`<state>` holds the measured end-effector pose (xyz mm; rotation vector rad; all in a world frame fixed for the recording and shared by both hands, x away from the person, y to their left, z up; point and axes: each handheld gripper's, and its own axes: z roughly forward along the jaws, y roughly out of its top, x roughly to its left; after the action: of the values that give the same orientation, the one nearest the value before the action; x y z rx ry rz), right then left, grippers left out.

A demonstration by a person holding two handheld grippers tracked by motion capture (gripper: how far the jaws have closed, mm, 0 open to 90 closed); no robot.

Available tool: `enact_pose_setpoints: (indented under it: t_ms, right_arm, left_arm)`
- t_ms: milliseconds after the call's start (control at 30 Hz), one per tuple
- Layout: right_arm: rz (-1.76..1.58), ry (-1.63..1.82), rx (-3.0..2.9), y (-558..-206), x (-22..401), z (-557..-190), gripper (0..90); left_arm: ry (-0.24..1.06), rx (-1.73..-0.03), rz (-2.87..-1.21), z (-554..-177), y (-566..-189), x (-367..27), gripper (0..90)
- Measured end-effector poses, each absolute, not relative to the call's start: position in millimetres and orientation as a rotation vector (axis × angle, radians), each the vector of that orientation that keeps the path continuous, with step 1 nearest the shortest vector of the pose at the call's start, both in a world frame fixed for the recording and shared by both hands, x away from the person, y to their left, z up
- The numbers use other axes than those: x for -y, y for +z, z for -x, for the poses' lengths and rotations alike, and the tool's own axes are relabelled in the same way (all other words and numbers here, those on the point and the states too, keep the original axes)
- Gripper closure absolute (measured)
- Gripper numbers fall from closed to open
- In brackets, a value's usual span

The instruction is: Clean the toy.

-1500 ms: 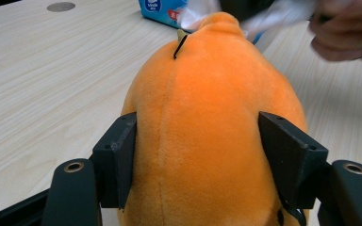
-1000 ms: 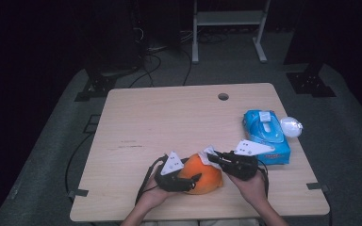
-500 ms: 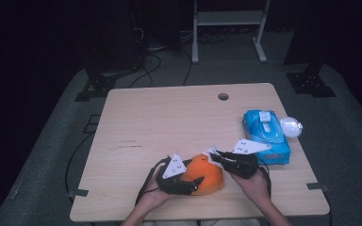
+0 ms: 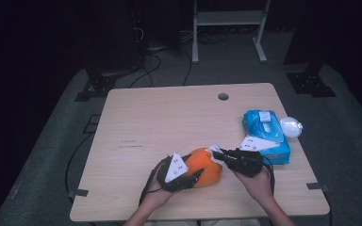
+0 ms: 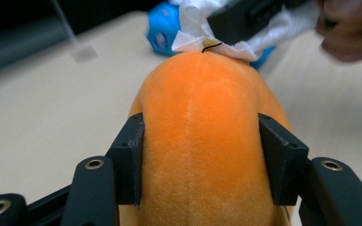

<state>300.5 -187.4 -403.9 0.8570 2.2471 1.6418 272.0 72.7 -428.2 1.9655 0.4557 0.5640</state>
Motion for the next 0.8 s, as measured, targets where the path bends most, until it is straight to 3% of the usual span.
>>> enact_pose_setpoints:
  t_ms: [100, 200, 233, 400, 533, 667, 733, 800]
  right_arm:
    - [-0.896, 1.630, -2.280, -415.6, 189.8, -307.2, 81.0]
    - [-0.940, 1.607, -2.296, -424.3, 192.5, -312.4, 81.0]
    - [-0.949, 1.599, -2.295, -423.1, 192.3, -311.8, 81.1]
    - [-0.893, 1.695, -2.292, -411.3, 185.9, -303.5, 81.2]
    - [-0.737, 1.631, -2.315, -399.3, 165.7, -290.5, 81.2]
    - [-0.802, 1.568, -2.300, -407.5, 176.9, -296.8, 81.3]
    - [-0.828, 1.574, -2.297, -409.2, 181.0, -298.0, 81.3]
    - [-0.810, 1.575, -2.296, -406.7, 176.4, -294.6, 81.3]
  left_arm:
    - [0.466, -0.465, -1.981, -274.3, -434.1, -76.5, 32.2]
    - [0.322, -0.653, -1.932, -286.6, -430.7, -83.6, 11.9]
    - [0.289, -0.682, -1.948, -290.0, -431.6, -84.7, 9.5]
    - [0.353, -0.586, -1.985, -281.9, -433.7, -80.6, 30.5]
    - [0.418, -0.499, -2.028, -272.9, -429.5, -68.8, 30.3]
    - [0.277, -0.583, -1.952, -283.3, -431.1, -82.1, 19.7]
    - [0.248, -0.598, -1.941, -285.8, -431.7, -83.9, 21.8]
    - [0.300, -0.563, -1.959, -281.6, -431.0, -79.2, 29.4]
